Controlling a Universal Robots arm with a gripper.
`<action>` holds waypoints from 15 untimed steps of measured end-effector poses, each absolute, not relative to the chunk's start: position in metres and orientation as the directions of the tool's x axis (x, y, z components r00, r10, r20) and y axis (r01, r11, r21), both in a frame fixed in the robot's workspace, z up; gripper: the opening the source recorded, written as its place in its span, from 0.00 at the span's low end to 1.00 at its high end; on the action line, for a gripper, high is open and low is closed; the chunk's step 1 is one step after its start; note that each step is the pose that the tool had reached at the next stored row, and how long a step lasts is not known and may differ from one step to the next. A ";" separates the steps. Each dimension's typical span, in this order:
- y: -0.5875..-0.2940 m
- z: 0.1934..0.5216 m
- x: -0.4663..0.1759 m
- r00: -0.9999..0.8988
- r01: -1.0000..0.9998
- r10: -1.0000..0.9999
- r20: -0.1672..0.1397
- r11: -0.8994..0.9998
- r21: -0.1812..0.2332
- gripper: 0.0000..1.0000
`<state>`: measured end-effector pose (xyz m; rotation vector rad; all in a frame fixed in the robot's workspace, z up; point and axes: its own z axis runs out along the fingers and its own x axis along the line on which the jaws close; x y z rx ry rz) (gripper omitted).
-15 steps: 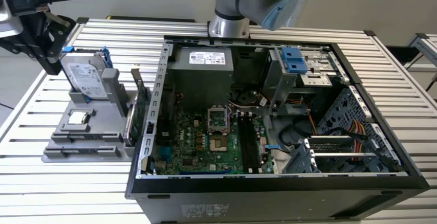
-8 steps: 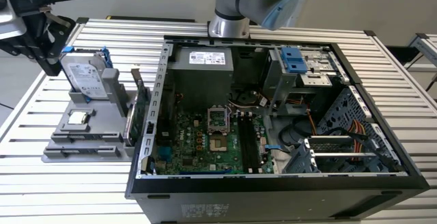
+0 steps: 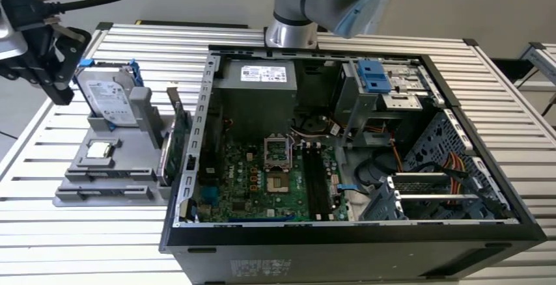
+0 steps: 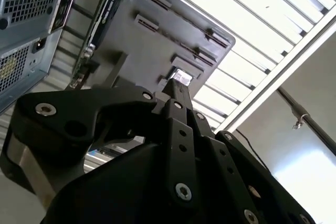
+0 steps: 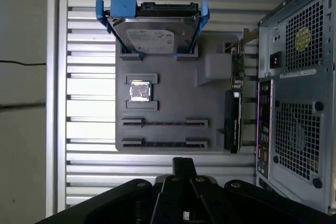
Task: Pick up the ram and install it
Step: 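Pick up the ram and move it above insertion slot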
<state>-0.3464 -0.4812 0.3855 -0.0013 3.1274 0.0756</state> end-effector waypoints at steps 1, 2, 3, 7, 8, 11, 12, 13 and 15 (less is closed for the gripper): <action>-0.483 0.385 -0.346 -1.000 -0.001 -0.001 -0.013 0.999 0.048 0.00; -0.485 0.385 -0.346 -1.000 -0.001 -0.001 -0.013 0.999 0.048 0.00; -0.486 0.385 -0.346 -1.000 -0.001 0.000 -0.013 0.999 0.048 0.00; -0.490 0.385 -0.346 -1.000 0.004 0.005 -0.013 0.999 0.048 0.00; -0.491 0.385 -0.346 -1.000 0.006 0.006 -0.013 0.999 0.048 0.00; -0.492 0.385 -0.346 -1.000 0.008 0.009 -0.013 0.999 0.048 0.00; -0.492 0.385 -0.346 -1.000 0.009 0.010 -0.013 0.999 0.048 0.00; -0.492 0.385 -0.346 -1.000 0.009 0.010 -0.013 0.999 0.048 0.00; -0.494 0.385 -0.346 -1.000 0.009 0.010 -0.013 0.999 0.048 0.00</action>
